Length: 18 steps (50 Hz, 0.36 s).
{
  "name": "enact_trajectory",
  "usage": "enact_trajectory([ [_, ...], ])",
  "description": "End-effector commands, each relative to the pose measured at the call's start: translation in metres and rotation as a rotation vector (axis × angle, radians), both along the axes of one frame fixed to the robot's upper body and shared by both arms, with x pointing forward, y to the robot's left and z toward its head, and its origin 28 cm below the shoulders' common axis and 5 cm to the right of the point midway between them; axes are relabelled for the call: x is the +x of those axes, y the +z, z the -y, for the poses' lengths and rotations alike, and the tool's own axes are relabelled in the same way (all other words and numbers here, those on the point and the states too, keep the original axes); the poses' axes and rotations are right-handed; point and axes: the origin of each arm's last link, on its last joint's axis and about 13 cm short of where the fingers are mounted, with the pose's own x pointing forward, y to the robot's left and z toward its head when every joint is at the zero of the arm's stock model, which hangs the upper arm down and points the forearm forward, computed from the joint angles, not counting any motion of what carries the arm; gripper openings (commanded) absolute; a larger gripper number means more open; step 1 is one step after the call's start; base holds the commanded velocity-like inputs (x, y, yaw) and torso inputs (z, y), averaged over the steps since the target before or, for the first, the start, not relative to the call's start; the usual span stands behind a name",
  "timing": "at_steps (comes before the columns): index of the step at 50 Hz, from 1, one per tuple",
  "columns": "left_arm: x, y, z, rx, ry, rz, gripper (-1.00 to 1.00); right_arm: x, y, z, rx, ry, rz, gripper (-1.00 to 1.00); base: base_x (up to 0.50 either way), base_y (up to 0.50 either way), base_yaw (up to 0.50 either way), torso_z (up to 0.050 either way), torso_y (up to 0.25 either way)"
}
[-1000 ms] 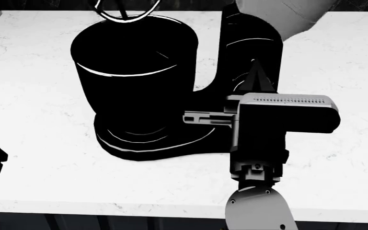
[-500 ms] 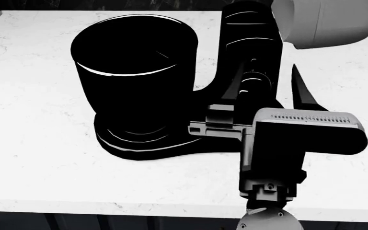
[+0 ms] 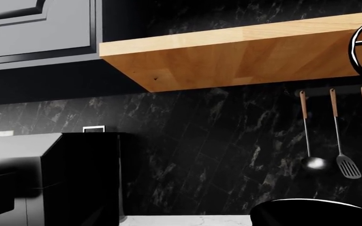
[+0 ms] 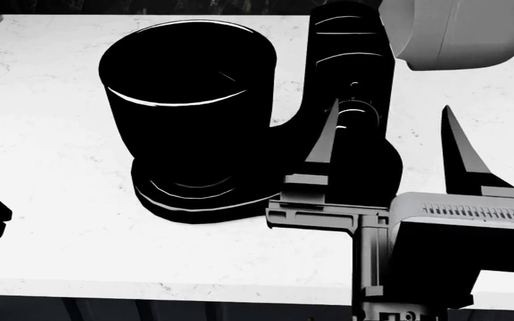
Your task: Open the stand mixer head.
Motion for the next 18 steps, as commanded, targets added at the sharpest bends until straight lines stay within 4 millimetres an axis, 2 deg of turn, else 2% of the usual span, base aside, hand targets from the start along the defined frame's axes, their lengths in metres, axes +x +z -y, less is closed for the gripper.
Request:
enact_trajectory([
  [1,-0.0022,0.0022,0.0003,-0.026,-0.038,0.031,1.00,-0.0095,0.0050,0.0015,0.014,0.023,0.021,1.00,0.00,0.00,0.00,0.000,0.000],
  [18,-0.0020,0.0034,0.0009,-0.023,-0.039,0.034,1.00,-0.0080,0.0052,0.0021,0.023,0.023,0.019,1.00,0.00,0.00,0.00,0.000,0.000],
])
